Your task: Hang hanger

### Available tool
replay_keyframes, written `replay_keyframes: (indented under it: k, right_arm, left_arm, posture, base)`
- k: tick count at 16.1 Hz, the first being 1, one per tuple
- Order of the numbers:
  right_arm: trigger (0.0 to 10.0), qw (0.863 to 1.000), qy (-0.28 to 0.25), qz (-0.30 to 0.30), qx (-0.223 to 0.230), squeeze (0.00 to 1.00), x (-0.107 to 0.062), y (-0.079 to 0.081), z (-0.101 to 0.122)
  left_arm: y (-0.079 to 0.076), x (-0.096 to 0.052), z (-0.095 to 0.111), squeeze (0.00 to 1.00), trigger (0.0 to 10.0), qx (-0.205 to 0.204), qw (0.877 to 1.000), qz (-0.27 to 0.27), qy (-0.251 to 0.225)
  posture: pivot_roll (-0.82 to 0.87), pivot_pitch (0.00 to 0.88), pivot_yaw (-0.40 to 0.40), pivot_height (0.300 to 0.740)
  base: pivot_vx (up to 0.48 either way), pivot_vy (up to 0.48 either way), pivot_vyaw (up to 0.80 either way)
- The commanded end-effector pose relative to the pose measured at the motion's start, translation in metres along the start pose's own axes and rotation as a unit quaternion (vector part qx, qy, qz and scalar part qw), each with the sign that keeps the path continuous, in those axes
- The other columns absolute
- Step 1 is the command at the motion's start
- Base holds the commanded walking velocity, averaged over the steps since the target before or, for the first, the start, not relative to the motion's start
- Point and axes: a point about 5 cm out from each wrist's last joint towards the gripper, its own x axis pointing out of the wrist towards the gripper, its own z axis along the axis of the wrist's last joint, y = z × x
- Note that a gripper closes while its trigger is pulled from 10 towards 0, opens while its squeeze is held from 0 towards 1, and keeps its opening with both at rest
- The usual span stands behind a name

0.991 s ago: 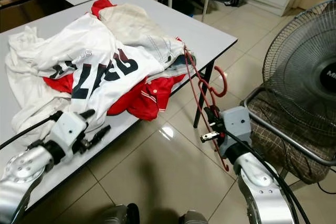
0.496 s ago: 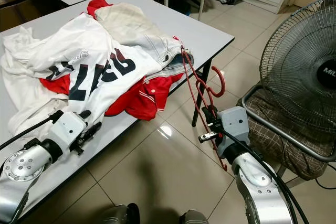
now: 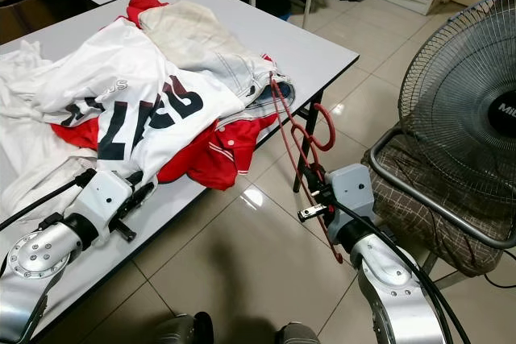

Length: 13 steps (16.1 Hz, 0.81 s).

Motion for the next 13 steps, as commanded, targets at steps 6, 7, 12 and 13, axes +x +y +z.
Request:
replay_keyframes:
  k: [6, 7, 12, 13]
  right_arm:
    - [10.0, 1.0, -0.024, 0.016, -0.002, 0.0, 0.003, 0.005, 0.008]
    - [10.0, 0.999, -0.016, 0.031, -0.011, 0.0, 0.005, 0.007, 0.008]
    - [10.0, 0.998, -0.039, 0.043, 0.006, 0.0, 0.011, 0.011, 0.019]
    - [10.0, 0.999, -0.04, 0.036, 0.006, 0.0, 0.011, 0.01, 0.019]
  left_arm:
    - [0.03, 0.003, 0.052, 0.0, 0.0, -0.129, 0.981, 0.023, -0.146]
    - [0.043, 0.006, 0.066, 0.0, 0.0, -0.14, 0.973, 0.037, -0.178]
    - [0.102, 0.03, 0.143, 0.0, 0.0, -0.136, 0.942, 0.052, -0.302]
    - [0.107, 0.033, 0.149, 0.0, 0.0, -0.13, 0.941, 0.053, -0.307]
  posture:
    - [-0.1, 0.115, 0.027, 0.74]
    - [-0.1, 0.113, 0.026, 0.74]
    - [-0.1, 0.098, 0.029, 0.74]
    - [-0.1, 0.098, 0.029, 0.74]
  base:
    - [0.0, 0.0, 0.0]
    - [0.0, 0.0, 0.0]
    - [0.0, 0.0, 0.0]
    - [0.0, 0.0, 0.0]
